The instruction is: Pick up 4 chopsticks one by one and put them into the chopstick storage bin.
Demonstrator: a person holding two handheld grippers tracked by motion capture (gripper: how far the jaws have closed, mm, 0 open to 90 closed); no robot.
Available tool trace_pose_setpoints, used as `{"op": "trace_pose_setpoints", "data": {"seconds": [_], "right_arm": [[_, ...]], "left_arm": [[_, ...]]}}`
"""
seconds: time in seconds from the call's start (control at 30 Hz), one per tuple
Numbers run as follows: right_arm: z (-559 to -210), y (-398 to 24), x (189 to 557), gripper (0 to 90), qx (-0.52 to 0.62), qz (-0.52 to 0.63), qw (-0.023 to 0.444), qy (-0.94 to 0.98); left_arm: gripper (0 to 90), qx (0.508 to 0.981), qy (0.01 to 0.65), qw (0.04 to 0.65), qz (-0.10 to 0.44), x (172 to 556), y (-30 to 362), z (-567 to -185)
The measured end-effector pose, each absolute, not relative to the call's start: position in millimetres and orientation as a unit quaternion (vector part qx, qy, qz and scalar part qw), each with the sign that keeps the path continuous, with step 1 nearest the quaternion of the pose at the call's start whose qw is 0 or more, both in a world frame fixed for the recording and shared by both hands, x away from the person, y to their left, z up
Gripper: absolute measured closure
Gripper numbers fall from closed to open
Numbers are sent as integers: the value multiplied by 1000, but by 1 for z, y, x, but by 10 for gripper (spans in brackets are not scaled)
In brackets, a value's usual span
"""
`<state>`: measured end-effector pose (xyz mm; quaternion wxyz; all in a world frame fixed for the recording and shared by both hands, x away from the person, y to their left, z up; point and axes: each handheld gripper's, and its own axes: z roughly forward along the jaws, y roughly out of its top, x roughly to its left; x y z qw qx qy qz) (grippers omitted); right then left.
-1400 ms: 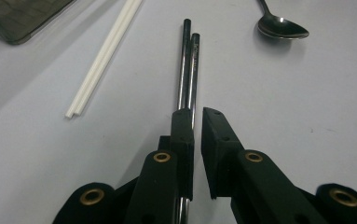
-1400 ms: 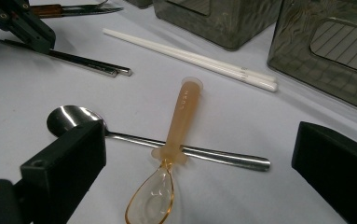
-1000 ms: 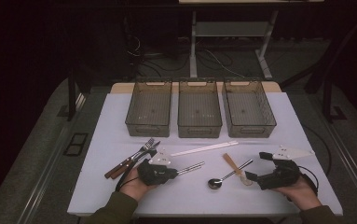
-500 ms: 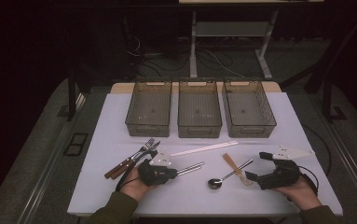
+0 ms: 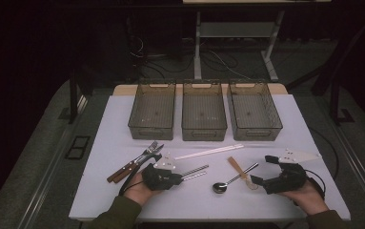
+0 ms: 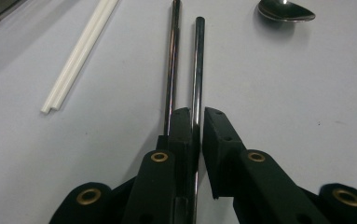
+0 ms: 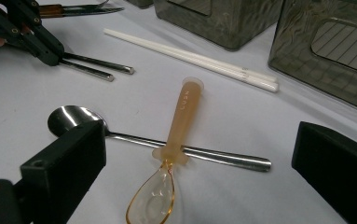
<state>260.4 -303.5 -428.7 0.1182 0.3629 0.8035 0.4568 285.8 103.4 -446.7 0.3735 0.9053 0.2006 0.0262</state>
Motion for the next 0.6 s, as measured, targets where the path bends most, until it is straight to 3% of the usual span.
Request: {"op": "trace_pose_setpoints", "data": {"seconds": [0.6], "right_arm": [[-432,-299,260,28,355,456,113,808]], "left_arm": [[843,909,199,364,39,284,97,-445]]}}
